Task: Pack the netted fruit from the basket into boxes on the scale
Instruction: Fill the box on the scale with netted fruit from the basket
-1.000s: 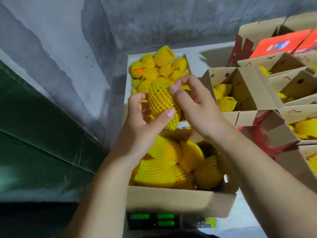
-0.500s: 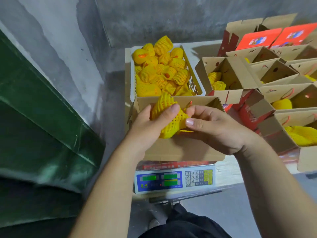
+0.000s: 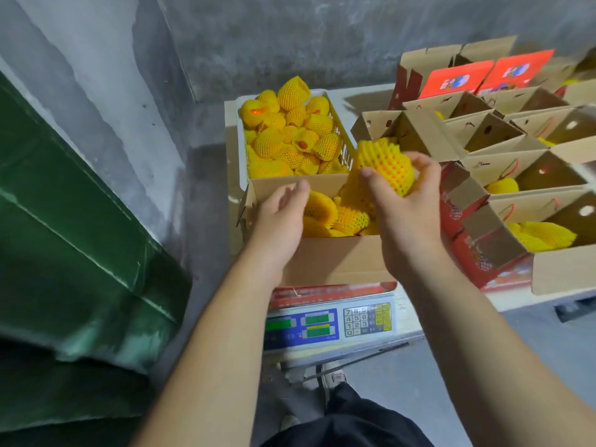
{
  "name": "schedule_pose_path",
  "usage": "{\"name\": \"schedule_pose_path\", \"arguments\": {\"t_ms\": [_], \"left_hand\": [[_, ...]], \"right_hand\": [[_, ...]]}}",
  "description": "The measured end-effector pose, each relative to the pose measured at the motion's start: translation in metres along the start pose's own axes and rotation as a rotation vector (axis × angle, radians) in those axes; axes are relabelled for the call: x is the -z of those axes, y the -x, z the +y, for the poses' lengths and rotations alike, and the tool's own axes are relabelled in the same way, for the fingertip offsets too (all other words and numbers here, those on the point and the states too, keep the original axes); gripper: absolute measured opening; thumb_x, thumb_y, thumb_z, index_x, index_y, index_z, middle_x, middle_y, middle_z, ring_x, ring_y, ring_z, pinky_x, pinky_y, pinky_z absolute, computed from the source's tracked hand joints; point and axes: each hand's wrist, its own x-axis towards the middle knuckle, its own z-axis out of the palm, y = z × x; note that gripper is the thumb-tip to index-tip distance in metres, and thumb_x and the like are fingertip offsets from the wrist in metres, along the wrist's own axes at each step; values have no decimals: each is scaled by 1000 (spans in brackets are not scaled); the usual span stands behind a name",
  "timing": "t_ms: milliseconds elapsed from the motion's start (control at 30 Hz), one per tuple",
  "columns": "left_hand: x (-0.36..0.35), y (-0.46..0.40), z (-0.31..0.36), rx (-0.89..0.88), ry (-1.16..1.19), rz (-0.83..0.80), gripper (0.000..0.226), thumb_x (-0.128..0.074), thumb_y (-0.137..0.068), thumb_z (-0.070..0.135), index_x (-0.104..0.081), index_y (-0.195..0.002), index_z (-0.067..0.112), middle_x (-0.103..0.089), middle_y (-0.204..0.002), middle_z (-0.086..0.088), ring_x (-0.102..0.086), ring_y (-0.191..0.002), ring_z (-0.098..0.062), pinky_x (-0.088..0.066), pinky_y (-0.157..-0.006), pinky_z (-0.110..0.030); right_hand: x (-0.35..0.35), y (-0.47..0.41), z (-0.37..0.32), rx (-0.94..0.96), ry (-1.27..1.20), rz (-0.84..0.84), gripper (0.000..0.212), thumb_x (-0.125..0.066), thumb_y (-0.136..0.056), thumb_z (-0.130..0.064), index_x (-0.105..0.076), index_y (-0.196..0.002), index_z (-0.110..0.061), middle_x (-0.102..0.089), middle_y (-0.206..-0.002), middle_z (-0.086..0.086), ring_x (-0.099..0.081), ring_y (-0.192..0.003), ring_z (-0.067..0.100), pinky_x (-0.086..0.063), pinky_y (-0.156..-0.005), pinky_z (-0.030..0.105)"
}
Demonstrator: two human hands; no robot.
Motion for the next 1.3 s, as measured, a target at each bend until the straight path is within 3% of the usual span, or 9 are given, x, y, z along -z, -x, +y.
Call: {"name": "schedule_pose_path", "arguments": {"t_ms": [100, 167, 267, 367, 433, 600, 867, 1167, 1300], "left_hand": [[31, -10, -7, -79, -69, 69, 31, -52, -109, 32, -62, -138, 29, -59, -116, 18, -57, -112, -6, -40, -76, -14], [47, -13, -13, -88, -127, 83, 29, -52, -108, 29, -64, -135, 30, -61, -112, 20, -57, -101, 3, -43, -70, -12], [61, -11, -19, -125, -185, 79, 26, -54, -106, 32, -66, -130, 34, -64, -114, 23, -55, -98, 13, -42, -71, -12], [68, -6, -26, -135, -290, 88, 14, -57, -103, 37, -68, -105, 45, -63, -105, 31, -55, -94, 15, -39, -70, -13], [71, -3, -29, -132, -350, 96, 14, -57, -102, 38, -67, -96, 46, -61, -100, 33, -54, -94, 14, -37, -70, -14], [69, 4, -35, -159, -359, 115, 17, -57, -102, 38, -69, -114, 39, -65, -110, 26, -57, -101, 9, -41, -73, -17], [59, 10, -31, -222, -365, 86, 16, -60, -101, 33, -69, -94, 44, -69, -103, 25, -64, -99, 3, -48, -79, -15], [33, 5, -42, -314, -216, 94, 16, -63, -102, 25, -75, -110, 31, -74, -107, 14, -68, -104, -6, -57, -93, -32], [28, -16, -25, -353, -201, 99, 16, -64, -102, 23, -74, -111, 31, -74, -106, 16, -68, -101, -2, -55, -88, -24]], "right_hand": [[23, -28, -6, 365, 410, 39, 60, -77, -79, -24, -44, -130, -18, -56, -120, 7, -62, -111, 17, -54, -95, 47], [36, -43, -8, 301, 710, -208, 68, -80, -81, -36, -44, -139, -26, -52, -133, 10, -55, -123, 30, -50, -103, 54], [43, -45, -7, 199, 1081, -481, 68, -72, -87, -60, -54, -144, -29, -64, -135, 10, -56, -121, 27, -48, -101, 45], [33, -27, -3, 177, 851, -449, 53, -67, -97, -47, -57, -144, -28, -71, -121, 10, -64, -102, 19, -55, -91, 42], [23, -17, 2, 213, 867, -501, 48, -66, -98, -41, -59, -144, -27, -67, -133, 6, -64, -116, 22, -54, -100, 46], [5, 3, 12, 247, 909, -633, 44, -65, -100, -35, -60, -142, -27, -64, -142, -4, -58, -130, 21, -44, -95, 30], [-8, 11, 11, 268, 910, -713, 42, -63, -101, -35, -58, -142, -27, -61, -144, -4, -58, -129, 23, -47, -98, 36], [-19, 12, 18, 245, 812, -756, 39, -64, -101, -31, -62, -139, -23, -66, -136, -7, -59, -126, 13, -45, -98, 27], [-19, -16, 18, 235, 768, -746, 38, -61, -102, -36, -61, -139, -26, -66, -135, -10, -59, -125, 11, -50, -101, 35]]}}
